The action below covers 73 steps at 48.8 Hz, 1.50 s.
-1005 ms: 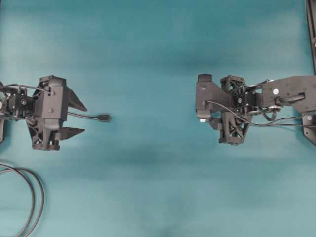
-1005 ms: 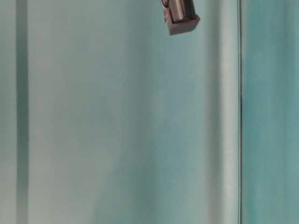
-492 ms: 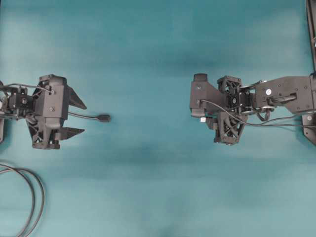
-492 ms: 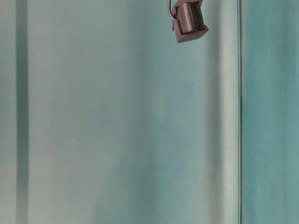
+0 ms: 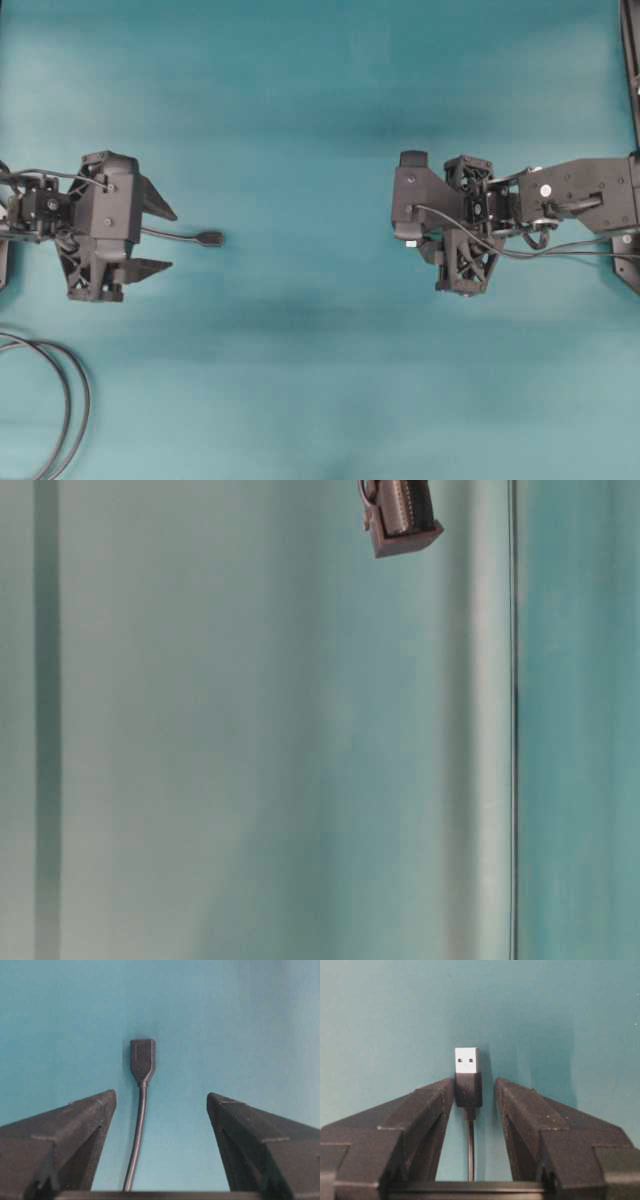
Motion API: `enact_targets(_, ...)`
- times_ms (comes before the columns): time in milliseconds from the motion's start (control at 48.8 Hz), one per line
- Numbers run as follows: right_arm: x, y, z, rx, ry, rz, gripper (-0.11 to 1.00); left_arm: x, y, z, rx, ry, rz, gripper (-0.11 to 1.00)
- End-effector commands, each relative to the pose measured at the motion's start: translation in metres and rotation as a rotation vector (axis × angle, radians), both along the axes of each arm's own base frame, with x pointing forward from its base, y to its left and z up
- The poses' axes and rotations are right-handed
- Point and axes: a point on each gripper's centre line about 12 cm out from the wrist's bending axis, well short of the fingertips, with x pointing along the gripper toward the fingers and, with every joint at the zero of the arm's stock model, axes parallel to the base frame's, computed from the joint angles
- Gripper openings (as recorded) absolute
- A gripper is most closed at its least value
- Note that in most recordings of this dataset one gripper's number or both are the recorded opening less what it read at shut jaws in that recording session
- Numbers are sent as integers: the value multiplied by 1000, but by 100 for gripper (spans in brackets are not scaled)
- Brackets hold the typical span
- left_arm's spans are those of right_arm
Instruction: Insert the USB using both arms.
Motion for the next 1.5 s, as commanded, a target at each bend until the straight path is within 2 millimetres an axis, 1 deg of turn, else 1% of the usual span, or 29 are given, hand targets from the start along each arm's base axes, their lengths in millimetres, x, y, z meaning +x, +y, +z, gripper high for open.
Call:
enact_targets(0,-1,6,0,1,5,17,46,9,0,7,10,-31,-12,88)
enact_targets(103,-2,10,0,3,14,30,43,14,0,5,11,-25,-13,88)
enact_targets(267,-5,15,-1,2,54,45,31,15,0,0,12,-5,-14,88)
enact_targets(390,-5,17,0,1,61,51,22,15,0,0,14,-6,-18,88)
enact_targets(738,-3,17,2,1,55,51,22,13,0,-4,44,-1,-54,88)
enact_targets(1025,0,17,3,1,40,52,22,12,10,-4,57,-4,-34,88)
enact_targets(1148,2,17,4,2,32,51,22,13,10,-13,55,26,-35,88)
enact_targets(1292,1,17,4,2,34,51,22,21,10,-27,52,77,-35,88)
enact_targets(1374,2,17,5,1,31,52,21,29,11,-33,50,101,-34,87)
enact_targets(1476,2,17,5,1,31,52,22,40,11,-36,50,109,-34,87)
